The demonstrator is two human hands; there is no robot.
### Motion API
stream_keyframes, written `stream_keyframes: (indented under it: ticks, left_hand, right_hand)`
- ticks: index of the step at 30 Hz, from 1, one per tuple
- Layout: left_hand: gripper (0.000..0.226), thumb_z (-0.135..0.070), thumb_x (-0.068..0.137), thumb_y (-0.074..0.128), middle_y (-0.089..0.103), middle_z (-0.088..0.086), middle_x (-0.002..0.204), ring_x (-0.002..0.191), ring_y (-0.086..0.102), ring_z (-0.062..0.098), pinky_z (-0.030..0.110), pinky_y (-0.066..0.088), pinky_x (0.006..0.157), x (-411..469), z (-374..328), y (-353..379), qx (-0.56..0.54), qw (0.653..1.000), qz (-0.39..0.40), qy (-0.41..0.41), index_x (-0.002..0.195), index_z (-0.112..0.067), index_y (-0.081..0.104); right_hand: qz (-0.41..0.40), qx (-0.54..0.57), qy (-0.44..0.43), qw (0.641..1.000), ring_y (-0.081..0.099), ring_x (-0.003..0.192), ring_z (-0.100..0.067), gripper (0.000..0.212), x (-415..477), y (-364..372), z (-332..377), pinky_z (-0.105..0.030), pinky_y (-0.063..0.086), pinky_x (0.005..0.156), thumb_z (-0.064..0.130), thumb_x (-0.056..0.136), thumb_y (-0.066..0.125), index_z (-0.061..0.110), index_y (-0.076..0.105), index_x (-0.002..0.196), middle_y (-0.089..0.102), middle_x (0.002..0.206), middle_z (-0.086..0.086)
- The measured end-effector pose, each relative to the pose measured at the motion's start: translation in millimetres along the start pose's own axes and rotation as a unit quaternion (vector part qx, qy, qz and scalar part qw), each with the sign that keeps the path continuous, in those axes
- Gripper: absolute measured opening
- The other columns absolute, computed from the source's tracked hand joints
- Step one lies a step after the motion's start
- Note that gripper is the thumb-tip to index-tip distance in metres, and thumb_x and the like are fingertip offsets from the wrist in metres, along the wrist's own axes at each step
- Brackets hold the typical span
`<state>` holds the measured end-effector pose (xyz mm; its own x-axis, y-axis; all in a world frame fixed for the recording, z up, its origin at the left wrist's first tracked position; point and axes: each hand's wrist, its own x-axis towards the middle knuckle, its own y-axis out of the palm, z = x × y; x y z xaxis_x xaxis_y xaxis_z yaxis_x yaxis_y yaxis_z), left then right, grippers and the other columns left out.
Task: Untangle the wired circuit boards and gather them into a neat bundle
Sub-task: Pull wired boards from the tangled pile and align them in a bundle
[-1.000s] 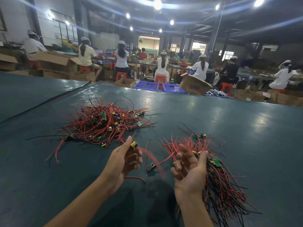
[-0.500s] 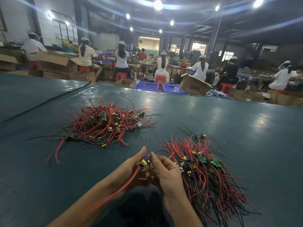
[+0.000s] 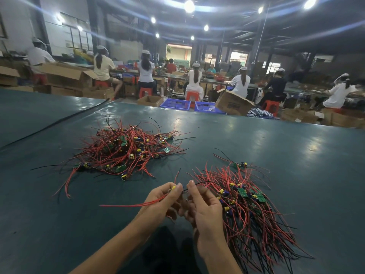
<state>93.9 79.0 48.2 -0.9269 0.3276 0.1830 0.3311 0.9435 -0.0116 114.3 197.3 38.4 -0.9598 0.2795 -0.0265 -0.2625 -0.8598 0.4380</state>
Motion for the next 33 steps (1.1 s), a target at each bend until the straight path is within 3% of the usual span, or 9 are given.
stream_keyframes:
  ticks: [4, 10, 15, 20, 23, 25, 29, 31, 33]
  left_hand:
    - [0.033, -0.059, 0.07, 0.061, 0.063, 0.0, 0.061, 0.06, 0.057, 0.016, 0.035, 0.044, 0.064, 4.1, 9.2, -5.0, -0.004, 0.999, -0.05, 0.017, 0.058, -0.029, 0.065]
    - [0.028, -0.025, 0.078, 0.062, 0.059, 0.003, 0.053, 0.05, 0.054, 0.012, 0.019, 0.045, 0.054, 3.4, 3.1, -1.3, -0.03, 0.998, -0.019, 0.051, 0.05, -0.019, 0.06]
    - [0.029, -0.037, 0.068, 0.068, 0.06, 0.004, 0.052, 0.049, 0.053, 0.012, 0.02, 0.044, 0.053, 3.8, 1.0, -5.8, -0.027, 0.997, 0.004, 0.067, 0.049, -0.017, 0.06]
    - [0.029, -0.041, 0.069, 0.067, 0.061, 0.003, 0.054, 0.05, 0.053, 0.012, 0.02, 0.044, 0.054, 3.1, 2.5, -7.7, -0.031, 0.997, 0.013, 0.067, 0.051, -0.019, 0.061]
    - [0.028, -0.041, 0.074, 0.067, 0.063, 0.005, 0.058, 0.052, 0.053, 0.012, 0.021, 0.045, 0.055, 3.1, 1.7, -8.6, -0.037, 0.997, 0.011, 0.063, 0.055, -0.02, 0.063]
    - [0.028, -0.035, 0.08, 0.068, 0.063, 0.007, 0.061, 0.053, 0.054, 0.014, 0.023, 0.045, 0.054, 3.5, 1.8, -8.6, -0.035, 0.998, 0.004, 0.06, 0.059, -0.018, 0.063]
    - [0.032, -0.033, 0.082, 0.067, 0.06, 0.007, 0.061, 0.054, 0.054, 0.015, 0.025, 0.044, 0.055, 3.4, 2.3, -7.9, -0.032, 0.997, -0.003, 0.066, 0.066, -0.006, 0.062]
    - [0.03, -0.032, 0.08, 0.065, 0.06, 0.005, 0.059, 0.055, 0.053, 0.015, 0.026, 0.044, 0.056, 4.1, 1.2, -9.5, -0.018, 0.998, 0.001, 0.065, 0.065, -0.006, 0.061]
    - [0.03, -0.029, 0.085, 0.067, 0.061, 0.003, 0.059, 0.056, 0.054, 0.015, 0.024, 0.044, 0.056, 4.6, 0.9, -10.1, -0.006, 0.998, 0.017, 0.059, 0.065, -0.007, 0.06]
  right_hand:
    - [-0.017, -0.012, -0.007, 1.0, 0.05, 0.049, -0.012, 0.018, -0.1, 1.5, 1.0, -0.027, 0.043, 0.051, 0.03, 0.073, 0.076, 0.02, 0.071, 0.059, 0.058, 0.056, -0.001]
    - [-0.122, 0.037, -0.022, 0.992, 0.03, 0.035, -0.002, 0.033, 10.8, -7.2, 11.7, -0.017, 0.029, 0.034, 0.016, 0.083, 0.074, 0.018, 0.066, 0.052, 0.049, 0.051, 0.004]
    - [-0.192, 0.127, -0.021, 0.973, 0.032, 0.035, 0.0, 0.014, 21.1, -22.4, 22.4, -0.014, 0.026, 0.032, 0.011, 0.082, 0.075, 0.014, 0.065, 0.072, 0.057, 0.052, 0.005]
    - [-0.189, 0.153, -0.024, 0.97, 0.033, 0.036, 0.0, 0.009, 19.7, -25.6, 24.4, -0.014, 0.028, 0.034, 0.015, 0.084, 0.073, 0.017, 0.068, 0.076, 0.062, 0.055, 0.01]
    - [-0.175, 0.102, -0.041, 0.978, 0.032, 0.037, -0.001, 0.017, 18.5, -22.4, 21.5, -0.014, 0.028, 0.034, 0.025, 0.082, 0.074, 0.019, 0.072, 0.067, 0.059, 0.055, 0.01]
    - [-0.129, 0.023, -0.061, 0.99, 0.032, 0.039, -0.002, 0.022, 13.8, -15.0, 12.8, -0.017, 0.029, 0.036, 0.034, 0.08, 0.073, 0.023, 0.074, 0.06, 0.056, 0.053, 0.008]
    - [0.005, -0.107, -0.095, 0.99, 0.054, 0.055, -0.014, 0.03, -1.6, 8.6, -4.6, -0.025, 0.044, 0.052, 0.041, 0.079, 0.068, 0.014, 0.075, 0.066, 0.064, 0.058, -0.011]
    - [-0.012, -0.098, -0.098, 0.99, 0.062, 0.061, -0.019, 0.026, -0.8, 9.8, -3.6, -0.031, 0.052, 0.059, 0.032, 0.086, 0.068, 0.016, 0.077, 0.068, 0.069, 0.063, -0.011]
    - [-0.065, -0.088, -0.095, 0.989, 0.06, 0.059, -0.013, 0.024, 3.6, 5.8, 0.5, -0.033, 0.051, 0.062, 0.026, 0.089, 0.068, 0.021, 0.079, 0.068, 0.069, 0.061, -0.001]
